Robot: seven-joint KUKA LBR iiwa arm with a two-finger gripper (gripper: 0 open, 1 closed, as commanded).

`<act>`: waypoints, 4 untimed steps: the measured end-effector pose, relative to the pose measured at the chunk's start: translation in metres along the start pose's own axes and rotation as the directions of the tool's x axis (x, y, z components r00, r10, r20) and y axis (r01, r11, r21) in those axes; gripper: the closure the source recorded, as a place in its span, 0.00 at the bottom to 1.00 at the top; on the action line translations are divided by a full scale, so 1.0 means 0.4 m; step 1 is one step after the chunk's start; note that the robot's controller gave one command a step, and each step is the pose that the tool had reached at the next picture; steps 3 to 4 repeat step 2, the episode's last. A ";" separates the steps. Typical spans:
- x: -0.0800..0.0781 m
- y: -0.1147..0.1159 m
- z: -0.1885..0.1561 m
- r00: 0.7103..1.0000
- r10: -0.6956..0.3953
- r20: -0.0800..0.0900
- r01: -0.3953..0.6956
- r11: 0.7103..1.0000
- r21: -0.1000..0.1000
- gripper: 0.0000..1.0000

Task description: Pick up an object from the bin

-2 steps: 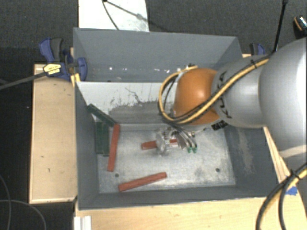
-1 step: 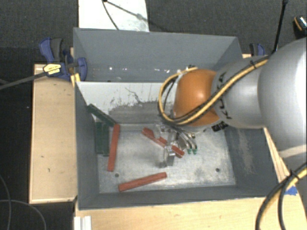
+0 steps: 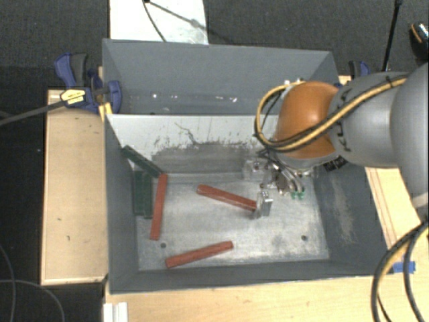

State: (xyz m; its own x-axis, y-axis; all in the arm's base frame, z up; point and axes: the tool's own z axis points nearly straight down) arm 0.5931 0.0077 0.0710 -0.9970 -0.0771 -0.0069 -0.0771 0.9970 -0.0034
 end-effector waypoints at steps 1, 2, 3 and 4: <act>0.003 0.014 0.002 1.000 -0.005 -0.004 0.005 1.000 -0.004 1.00; 0.041 -0.065 -0.342 0.999 0.049 0.004 -0.048 0.999 -0.002 1.00; 0.041 -0.065 -0.342 0.999 0.049 0.004 -0.048 0.999 -0.002 1.00; 0.041 -0.065 -0.342 0.999 0.049 0.004 -0.048 0.999 -0.002 1.00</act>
Offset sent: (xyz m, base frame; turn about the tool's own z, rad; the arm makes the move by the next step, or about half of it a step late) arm 0.0000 0.0000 0.0000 0.0000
